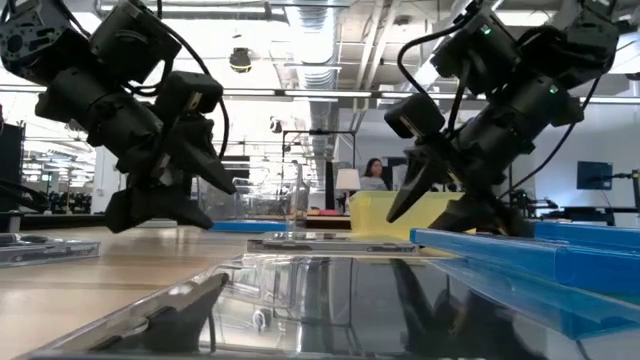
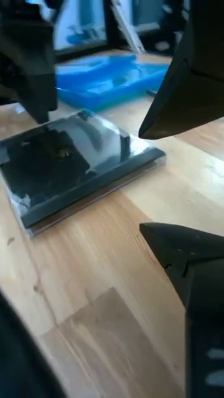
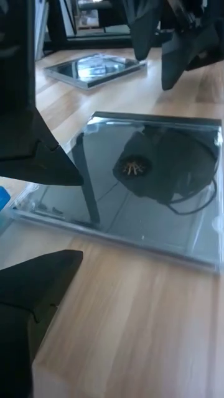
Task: Pick & place jewel cases by type
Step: Put the top right black CD case into the yellow bin
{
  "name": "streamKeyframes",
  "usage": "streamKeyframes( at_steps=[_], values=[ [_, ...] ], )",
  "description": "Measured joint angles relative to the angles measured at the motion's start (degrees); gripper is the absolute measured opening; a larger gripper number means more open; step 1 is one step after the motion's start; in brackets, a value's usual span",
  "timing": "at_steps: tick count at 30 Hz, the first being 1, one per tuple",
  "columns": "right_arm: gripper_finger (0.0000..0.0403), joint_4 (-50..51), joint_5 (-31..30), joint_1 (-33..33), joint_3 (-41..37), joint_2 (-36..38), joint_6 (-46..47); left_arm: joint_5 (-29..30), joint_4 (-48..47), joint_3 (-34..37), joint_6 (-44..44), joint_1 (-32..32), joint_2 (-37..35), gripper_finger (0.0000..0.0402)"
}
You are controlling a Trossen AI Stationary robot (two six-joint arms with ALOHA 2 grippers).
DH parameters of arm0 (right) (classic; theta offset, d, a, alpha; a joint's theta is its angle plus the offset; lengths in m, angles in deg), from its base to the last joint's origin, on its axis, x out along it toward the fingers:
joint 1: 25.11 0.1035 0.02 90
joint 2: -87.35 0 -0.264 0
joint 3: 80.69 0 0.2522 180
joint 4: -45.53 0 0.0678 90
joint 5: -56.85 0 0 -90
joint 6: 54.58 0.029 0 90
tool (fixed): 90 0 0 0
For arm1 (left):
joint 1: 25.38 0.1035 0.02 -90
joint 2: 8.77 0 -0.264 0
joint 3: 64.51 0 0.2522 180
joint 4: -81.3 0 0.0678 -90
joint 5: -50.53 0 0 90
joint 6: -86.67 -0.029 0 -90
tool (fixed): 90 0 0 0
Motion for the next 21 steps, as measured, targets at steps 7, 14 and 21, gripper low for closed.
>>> streamKeyframes(
  at_steps=[7,14,21],
  values=[
    [0.0176,-0.7,0.2,0.2,0.0,-0.4,-0.4,-2.2,-3.4,0.0,-6.7,0.0,-0.1,0.0231],
    [0.0176,-0.6,0.5,0.2,0.0,-0.4,-0.4,-0.3,-4.8,0.0,-22.3,-0.4,-0.1,0.0231],
    [0.0176,-0.7,2.5,0.1,0.0,-0.4,-2.3,2.7,-4.9,0.0,-40.7,-0.4,-0.1,0.0231]
  ],
)
